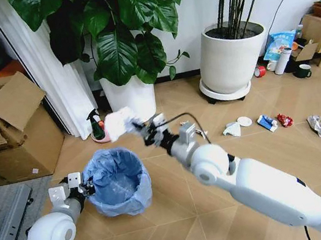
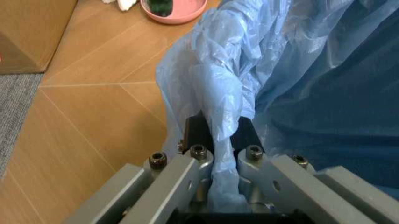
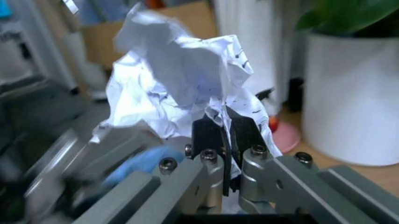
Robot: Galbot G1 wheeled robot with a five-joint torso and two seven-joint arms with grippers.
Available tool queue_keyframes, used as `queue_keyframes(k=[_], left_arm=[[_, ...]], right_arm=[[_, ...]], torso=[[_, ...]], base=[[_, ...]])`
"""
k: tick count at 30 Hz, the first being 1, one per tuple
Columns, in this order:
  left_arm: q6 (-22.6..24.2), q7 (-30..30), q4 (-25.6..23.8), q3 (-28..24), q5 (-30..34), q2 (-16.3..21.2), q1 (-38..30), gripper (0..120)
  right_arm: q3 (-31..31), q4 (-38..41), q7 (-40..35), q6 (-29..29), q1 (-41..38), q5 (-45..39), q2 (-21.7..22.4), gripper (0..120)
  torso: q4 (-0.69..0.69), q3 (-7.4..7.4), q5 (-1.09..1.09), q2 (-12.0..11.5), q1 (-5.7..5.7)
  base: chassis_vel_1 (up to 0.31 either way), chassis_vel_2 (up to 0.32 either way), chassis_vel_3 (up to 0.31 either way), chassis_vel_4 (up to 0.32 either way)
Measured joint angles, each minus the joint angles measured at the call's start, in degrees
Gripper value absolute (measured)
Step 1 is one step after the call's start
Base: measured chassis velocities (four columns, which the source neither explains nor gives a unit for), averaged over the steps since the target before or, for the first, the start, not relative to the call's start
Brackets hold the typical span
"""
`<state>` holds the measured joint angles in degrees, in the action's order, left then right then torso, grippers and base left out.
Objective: Pick up the trash bin and place the garbage on the floor into it.
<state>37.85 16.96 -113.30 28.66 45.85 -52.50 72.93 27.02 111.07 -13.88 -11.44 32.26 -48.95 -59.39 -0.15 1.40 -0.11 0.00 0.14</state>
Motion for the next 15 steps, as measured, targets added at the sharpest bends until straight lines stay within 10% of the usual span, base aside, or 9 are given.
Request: queue_keyframes(k=[5, 15], left_arm=[[1.1, 0.11, 0.06, 0.26, 1.25, 0.36, -0.59, 0], [0.96, -0.26, 0.18, 0.27, 1.01, 0.31, -0.71, 0]], right_arm=[[3.84, 1.81, -1.15, -1.28, 0.38, 0.24, 1.25, 1], [5.99, 2.27, -1.83, -1.84, 0.63, 0.6, 1.77, 41]], torso=[[0.0, 0.0, 0.0, 0.0, 0.0], [0.0, 0.0, 0.0, 0.0, 0.0]], base=[[0.0, 0.0, 0.0, 0.0], [0.0, 0.0, 0.0, 0.0]])
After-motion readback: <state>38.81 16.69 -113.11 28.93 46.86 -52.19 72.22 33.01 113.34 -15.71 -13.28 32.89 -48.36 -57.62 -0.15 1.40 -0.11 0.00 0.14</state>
